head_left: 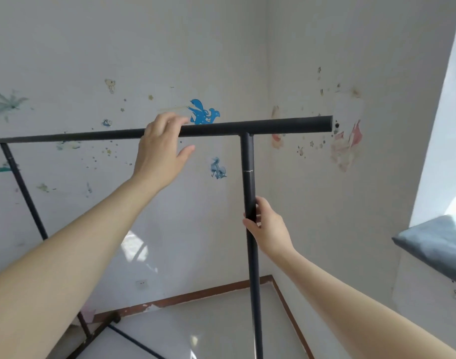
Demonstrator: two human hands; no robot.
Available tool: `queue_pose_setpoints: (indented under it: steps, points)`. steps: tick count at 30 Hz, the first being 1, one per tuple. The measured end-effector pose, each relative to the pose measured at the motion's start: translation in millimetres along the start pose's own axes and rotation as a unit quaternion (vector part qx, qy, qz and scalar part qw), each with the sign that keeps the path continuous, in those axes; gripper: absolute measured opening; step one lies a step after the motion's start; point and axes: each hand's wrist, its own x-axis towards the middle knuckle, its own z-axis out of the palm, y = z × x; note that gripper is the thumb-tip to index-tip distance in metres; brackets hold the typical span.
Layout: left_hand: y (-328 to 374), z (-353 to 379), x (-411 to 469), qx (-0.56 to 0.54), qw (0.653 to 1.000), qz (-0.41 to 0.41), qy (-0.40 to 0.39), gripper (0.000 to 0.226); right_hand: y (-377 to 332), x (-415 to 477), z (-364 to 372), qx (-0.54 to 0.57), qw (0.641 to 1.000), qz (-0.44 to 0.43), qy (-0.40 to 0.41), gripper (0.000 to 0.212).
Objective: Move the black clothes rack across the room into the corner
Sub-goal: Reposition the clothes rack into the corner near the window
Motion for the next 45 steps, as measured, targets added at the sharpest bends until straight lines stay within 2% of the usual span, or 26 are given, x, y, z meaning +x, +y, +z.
queue_pose_setpoints:
  steps: [2,5,7,11,16,22,26,31,36,45]
  points:
    - [3,-2,16,0.033,0.999,0.005,-0.043,0.055,-2,3,-1,-0.009,1.000,0.014,-0.013,0.037]
    - [5,8,31,0.066,0.985,0.007,-0.157,0.059,-3,6,-4,-0.017,0.999,0.022,-0.024,0.034]
    - [7,17,35,0.064,0.980,0.001,-0.188,0.059,-2,7,-5,-0.029,0.999,0.022,-0.027,0.032]
    - [4,39,44,0.088,0.982,0.013,-0.164,0.056,1,14,-7,-0.067,0.997,0.030,-0.028,0.024]
    - [-6,70,57,0.108,0.983,0.030,-0.144,0.064,4,36,-9,-0.089,0.994,0.053,-0.017,0.021]
    - [-10,95,77,0.095,0.990,0.047,-0.094,0.046,9,56,-11,-0.126,0.989,0.074,-0.003,0.018]
    - [-14,108,94,0.061,0.994,0.071,-0.062,0.041,14,69,-11,-0.120,0.989,0.081,0.006,0.019]
    - [-21,124,114,0.048,0.991,0.082,-0.096,0.044,22,85,-10,-0.132,0.987,0.083,0.025,0.019]
    - [-28,144,123,0.043,0.992,0.093,-0.067,0.046,31,104,-5,-0.133,0.986,0.089,0.039,0.018]
    - [-41,179,149,0.073,0.990,0.079,-0.089,0.046,54,154,3,-0.148,0.984,0.082,0.056,0.019]
